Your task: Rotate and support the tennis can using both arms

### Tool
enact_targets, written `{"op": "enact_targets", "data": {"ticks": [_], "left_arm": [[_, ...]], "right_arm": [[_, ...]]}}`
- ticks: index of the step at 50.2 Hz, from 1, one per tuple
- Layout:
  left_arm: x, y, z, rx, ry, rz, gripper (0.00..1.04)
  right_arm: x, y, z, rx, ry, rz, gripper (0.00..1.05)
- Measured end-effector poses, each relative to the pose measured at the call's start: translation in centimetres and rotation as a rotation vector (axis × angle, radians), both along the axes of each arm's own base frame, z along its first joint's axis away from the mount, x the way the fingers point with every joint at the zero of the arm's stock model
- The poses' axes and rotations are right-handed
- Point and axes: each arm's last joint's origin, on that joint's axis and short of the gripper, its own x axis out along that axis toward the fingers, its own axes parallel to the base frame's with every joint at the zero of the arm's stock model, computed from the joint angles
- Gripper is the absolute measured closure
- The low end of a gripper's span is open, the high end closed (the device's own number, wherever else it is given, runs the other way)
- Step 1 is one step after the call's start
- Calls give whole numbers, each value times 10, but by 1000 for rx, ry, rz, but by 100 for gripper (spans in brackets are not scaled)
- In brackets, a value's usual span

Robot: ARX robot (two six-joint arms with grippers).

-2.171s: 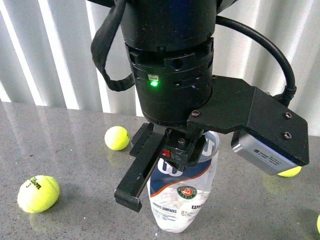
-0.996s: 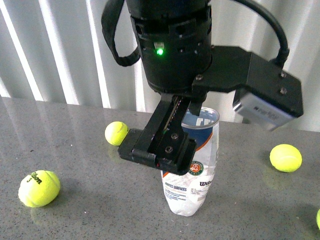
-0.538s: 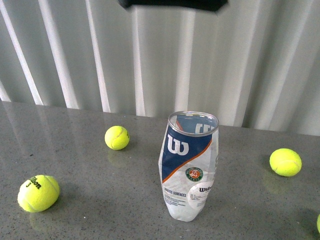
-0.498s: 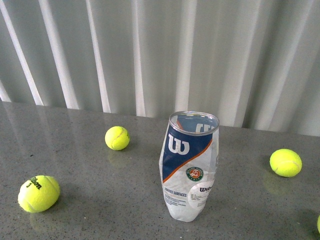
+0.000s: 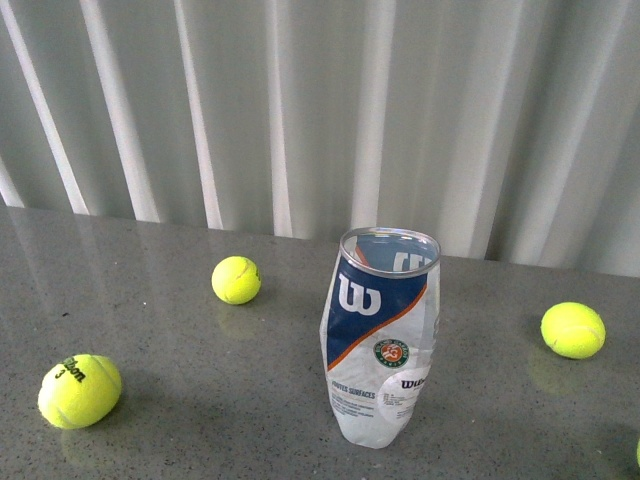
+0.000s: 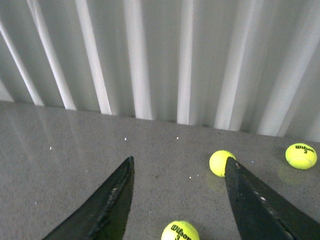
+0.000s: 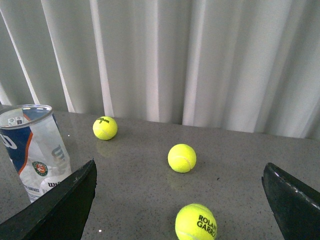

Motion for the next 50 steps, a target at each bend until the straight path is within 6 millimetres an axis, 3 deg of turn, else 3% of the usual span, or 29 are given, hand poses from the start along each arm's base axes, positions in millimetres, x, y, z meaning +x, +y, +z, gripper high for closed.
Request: {"op": "enact_targets", "data": {"ticks": [15, 50], "left_arm": [[-28, 0, -37, -40, 5, -12, 102], [-61, 0, -69, -51, 2, -12, 101]], "right_arm": [[0, 0, 0, 0, 0, 0, 7], [0, 0, 0, 0, 0, 0, 7]]}}
